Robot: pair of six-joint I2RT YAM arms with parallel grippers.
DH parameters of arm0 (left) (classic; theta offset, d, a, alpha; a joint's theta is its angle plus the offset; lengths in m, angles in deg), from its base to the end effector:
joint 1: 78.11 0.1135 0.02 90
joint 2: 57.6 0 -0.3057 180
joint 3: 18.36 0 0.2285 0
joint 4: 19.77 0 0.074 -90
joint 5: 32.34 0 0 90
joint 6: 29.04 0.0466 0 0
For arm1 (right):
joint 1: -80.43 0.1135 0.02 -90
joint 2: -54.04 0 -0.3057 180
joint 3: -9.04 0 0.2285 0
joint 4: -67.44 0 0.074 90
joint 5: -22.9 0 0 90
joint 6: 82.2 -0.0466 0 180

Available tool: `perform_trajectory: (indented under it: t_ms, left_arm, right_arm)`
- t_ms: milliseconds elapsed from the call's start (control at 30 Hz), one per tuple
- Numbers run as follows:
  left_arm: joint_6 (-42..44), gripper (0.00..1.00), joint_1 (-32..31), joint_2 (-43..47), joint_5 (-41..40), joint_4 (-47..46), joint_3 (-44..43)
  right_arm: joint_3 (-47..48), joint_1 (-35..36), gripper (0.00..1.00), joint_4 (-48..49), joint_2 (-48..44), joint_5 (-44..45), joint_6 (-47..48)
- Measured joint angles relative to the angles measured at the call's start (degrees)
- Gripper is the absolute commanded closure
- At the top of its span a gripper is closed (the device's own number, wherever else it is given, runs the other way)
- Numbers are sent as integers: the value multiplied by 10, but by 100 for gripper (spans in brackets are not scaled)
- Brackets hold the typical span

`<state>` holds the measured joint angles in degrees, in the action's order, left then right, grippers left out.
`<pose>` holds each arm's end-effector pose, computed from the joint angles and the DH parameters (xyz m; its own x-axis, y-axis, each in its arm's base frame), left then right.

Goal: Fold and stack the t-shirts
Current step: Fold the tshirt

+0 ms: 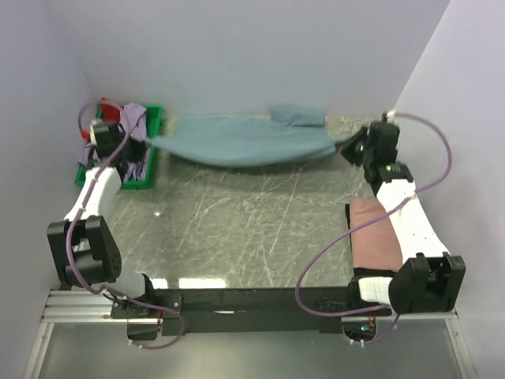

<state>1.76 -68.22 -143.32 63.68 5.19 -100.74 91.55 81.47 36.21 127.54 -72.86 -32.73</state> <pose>0.3272 0.0521 0.3480 -0.1706 -0.8968 -0.4081 -0.4421 0.4398 -0.7818 0.2702 0.0096 0.3969 -0.3595 0.6401 -0.6790 0.1614 0.7593 0.6304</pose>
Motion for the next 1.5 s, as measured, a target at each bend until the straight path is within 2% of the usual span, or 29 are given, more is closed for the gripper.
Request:
perform_trajectory:
  t_ms: [167, 267, 600, 733, 900, 1133, 1233, 1267, 1300, 1367, 1400, 1500]
  left_arm:
    - [2, 100, 0, 43, -8, 19, 142]
    - [3, 100, 1, 62, -16, 35, 194]
    - [22, 100, 6, 182, -83, 116, 277]
    - [30, 100, 20, 191, -96, 137, 310]
    - [45, 100, 43, 185, -99, 157, 323]
    - [67, 99, 65, 161, -86, 160, 323]
    - [77, 87, 70, 153, -76, 162, 323]
    - [81, 73, 71, 149, -74, 163, 323]
    - [87, 66, 73, 146, -73, 164, 323]
    - [94, 47, 80, 142, -73, 167, 322]
    - [99, 45, 83, 140, -73, 171, 320]
    - [107, 41, 88, 140, -74, 190, 303]
  right_arm:
    - [-161, -1, 100, -37, -78, -3, -5]
    - [-229, -1, 100, -57, -120, -6, -5]
    - [-391, -3, 100, -112, -240, -40, -30]
    - [-433, -3, 96, -140, -289, -57, -55]
    - [-440, -7, 92, -179, -331, -51, -70]
    - [-439, -49, 93, -194, -308, -35, -55]
    - [-439, -61, 92, -196, -287, -38, -46]
    - [-439, -63, 89, -197, -283, -40, -44]
    - [-439, -64, 77, -199, -282, -42, -42]
    - [-439, -66, 63, -206, -283, -44, -38]
    - [-438, -67, 54, -214, -284, -47, -34]
    - [-422, -68, 40, -243, -292, -53, -24]
